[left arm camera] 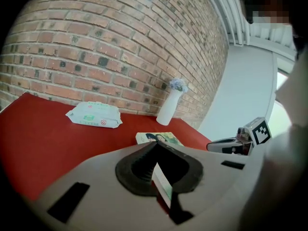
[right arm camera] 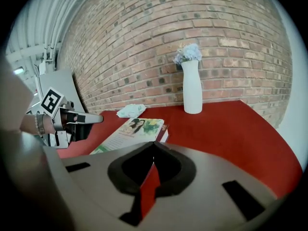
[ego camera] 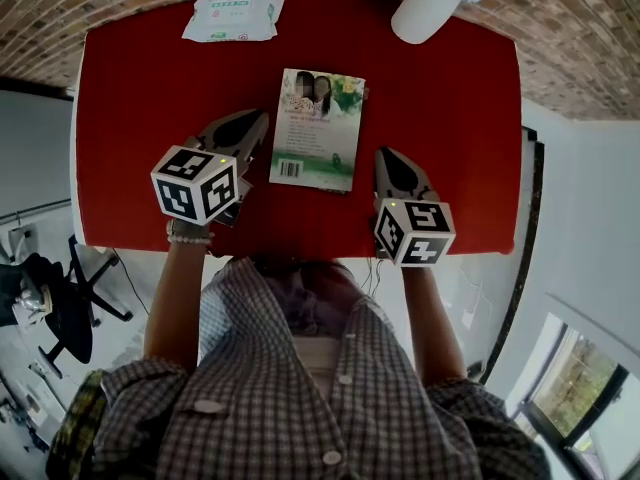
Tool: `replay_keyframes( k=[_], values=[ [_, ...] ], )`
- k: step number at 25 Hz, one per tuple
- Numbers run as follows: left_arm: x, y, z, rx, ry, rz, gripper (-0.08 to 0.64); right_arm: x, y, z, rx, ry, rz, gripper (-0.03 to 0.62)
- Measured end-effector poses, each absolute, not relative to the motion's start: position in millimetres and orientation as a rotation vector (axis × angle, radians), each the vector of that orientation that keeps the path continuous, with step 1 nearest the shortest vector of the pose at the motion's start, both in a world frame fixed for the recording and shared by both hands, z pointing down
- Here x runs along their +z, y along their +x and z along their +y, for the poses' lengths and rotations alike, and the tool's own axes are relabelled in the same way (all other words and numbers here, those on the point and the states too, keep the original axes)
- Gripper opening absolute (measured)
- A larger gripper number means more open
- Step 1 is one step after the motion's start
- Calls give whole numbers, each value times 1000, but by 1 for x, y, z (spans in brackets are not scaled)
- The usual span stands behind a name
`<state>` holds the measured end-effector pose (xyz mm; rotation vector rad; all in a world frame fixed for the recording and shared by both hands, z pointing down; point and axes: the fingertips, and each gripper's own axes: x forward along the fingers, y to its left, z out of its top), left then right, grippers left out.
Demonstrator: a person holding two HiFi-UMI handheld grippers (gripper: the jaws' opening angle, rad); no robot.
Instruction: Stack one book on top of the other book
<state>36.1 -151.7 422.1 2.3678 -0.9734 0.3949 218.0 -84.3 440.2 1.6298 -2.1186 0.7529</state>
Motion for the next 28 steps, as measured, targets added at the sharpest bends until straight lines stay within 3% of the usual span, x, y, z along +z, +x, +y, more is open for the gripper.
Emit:
replay_keyframes(
  k=[19,28],
  values=[
    [285,-17,-78,70,2532,-1086,8,320,175,-42,506,1758,-2346,6],
    [262,-32,-67,51,2627,-1058,8,278,143,-36,341,1749,-2385,6]
  ],
)
